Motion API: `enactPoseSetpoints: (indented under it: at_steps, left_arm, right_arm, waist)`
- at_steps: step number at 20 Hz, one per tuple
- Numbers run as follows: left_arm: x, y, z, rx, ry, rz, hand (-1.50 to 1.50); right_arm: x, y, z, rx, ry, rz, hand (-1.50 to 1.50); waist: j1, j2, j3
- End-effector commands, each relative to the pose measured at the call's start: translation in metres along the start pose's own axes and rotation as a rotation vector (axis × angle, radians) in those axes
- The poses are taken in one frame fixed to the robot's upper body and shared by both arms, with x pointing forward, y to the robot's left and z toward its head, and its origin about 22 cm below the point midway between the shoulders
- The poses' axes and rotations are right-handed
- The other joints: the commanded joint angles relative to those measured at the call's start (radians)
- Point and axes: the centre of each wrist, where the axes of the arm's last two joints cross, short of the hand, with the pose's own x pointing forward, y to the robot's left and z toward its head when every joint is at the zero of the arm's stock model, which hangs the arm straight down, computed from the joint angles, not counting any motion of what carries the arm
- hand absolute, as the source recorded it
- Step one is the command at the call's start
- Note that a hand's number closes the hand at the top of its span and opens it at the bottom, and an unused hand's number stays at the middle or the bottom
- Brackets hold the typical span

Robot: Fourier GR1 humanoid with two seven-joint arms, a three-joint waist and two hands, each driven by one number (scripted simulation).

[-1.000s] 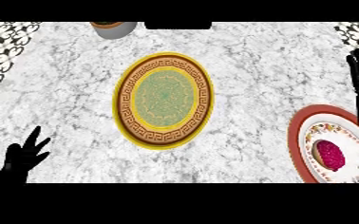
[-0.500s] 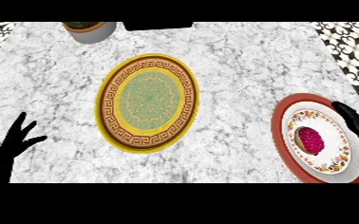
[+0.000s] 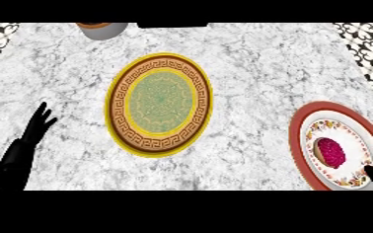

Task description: Pick the cupcake from the plate and place it in the plate

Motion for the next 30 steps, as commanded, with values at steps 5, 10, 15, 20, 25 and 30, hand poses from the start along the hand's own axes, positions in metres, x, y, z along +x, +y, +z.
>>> enactPoseSetpoints:
  at_steps: [5,10,15,20,25,30]
  left_arm:
    - [0.008,0.006,-0.013,-0.021,-0.031,-0.011,0.0]
    - [0.014,-0.011,-0.021,-0.038,-0.033,0.01,0.0]
    - [0.011,-0.001,-0.016,-0.039,-0.037,0.009,0.0]
    - [0.014,0.0,-0.026,-0.015,-0.04,-0.003,0.0]
    - [0.01,-0.031,-0.02,-0.044,-0.038,0.023,0.0]
    - [-0.004,0.001,-0.007,-0.026,-0.038,0.003,0.0]
  right_arm:
    - [0.03,-0.044,-0.002,0.261,0.205,0.369,-1.5]
    - [0.052,-0.044,-0.026,0.298,0.326,0.51,-1.5]
    - [0.06,-0.033,-0.04,0.362,0.446,0.618,-1.5]
    - [0.039,-0.028,-0.058,0.484,0.56,0.673,-1.5]
    - [0.018,-0.023,-0.067,0.592,0.627,0.8,-1.5]
    - [0.008,-0.036,-0.087,0.658,0.666,0.829,-1.5]
  waist:
    - [0.024,0.01,-0.002]
    - [0.031,0.01,-0.001]
    - [0.039,0.009,-0.001]
    - [0.036,0.009,0.0]
    - [0.037,0.009,0.001]
    - [0.032,0.005,0.001]
